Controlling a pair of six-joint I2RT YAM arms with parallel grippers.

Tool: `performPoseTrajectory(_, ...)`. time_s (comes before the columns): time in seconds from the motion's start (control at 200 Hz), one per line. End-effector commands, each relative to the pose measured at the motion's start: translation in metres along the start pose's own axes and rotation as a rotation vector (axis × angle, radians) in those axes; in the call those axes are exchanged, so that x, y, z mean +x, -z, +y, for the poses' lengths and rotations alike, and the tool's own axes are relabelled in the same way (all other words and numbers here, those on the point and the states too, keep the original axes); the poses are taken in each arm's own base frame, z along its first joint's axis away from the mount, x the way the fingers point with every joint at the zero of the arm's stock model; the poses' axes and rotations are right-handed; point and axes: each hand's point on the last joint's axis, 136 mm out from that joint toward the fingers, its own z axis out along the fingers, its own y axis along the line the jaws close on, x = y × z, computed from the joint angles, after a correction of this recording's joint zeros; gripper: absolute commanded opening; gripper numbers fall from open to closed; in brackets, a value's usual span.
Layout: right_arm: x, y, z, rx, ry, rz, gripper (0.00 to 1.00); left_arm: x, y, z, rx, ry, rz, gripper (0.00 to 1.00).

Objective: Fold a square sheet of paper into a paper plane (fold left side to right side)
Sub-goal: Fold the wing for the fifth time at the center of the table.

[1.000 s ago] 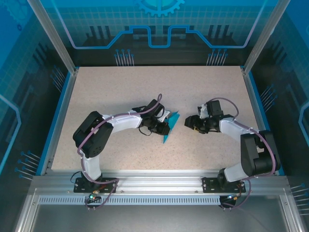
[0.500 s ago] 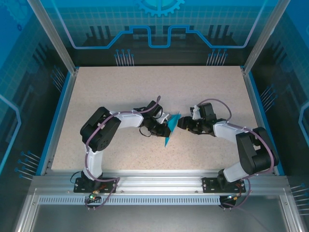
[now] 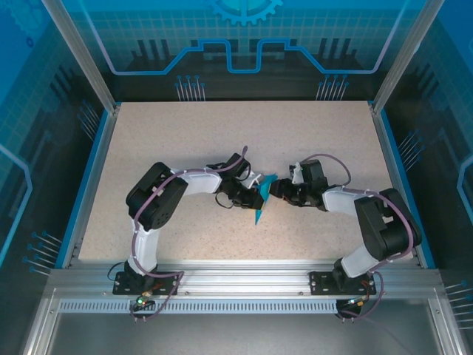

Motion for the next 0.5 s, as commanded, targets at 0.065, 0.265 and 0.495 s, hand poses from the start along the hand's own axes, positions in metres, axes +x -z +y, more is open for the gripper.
performPoseTrajectory(0.065, -0.011, -0.012, 0.013, -0.036, -0.009, -0.022, 0.48, -0.004, 0.000, -0.005, 0.038, 0.011, 0.011, 0.16)
performPoseTrajectory(0.265, -0.011, -0.020, 0.008, -0.016, -0.029, -0.008, 0.46, -0.004, -0.001, -0.004, 0.043, 0.018, 0.013, 0.16)
performPoseTrajectory(0.495, -0.010, -0.026, 0.008, -0.004, -0.037, 0.008, 0.44, -0.004, -0.002, -0.003, 0.041, 0.025, 0.014, 0.18)
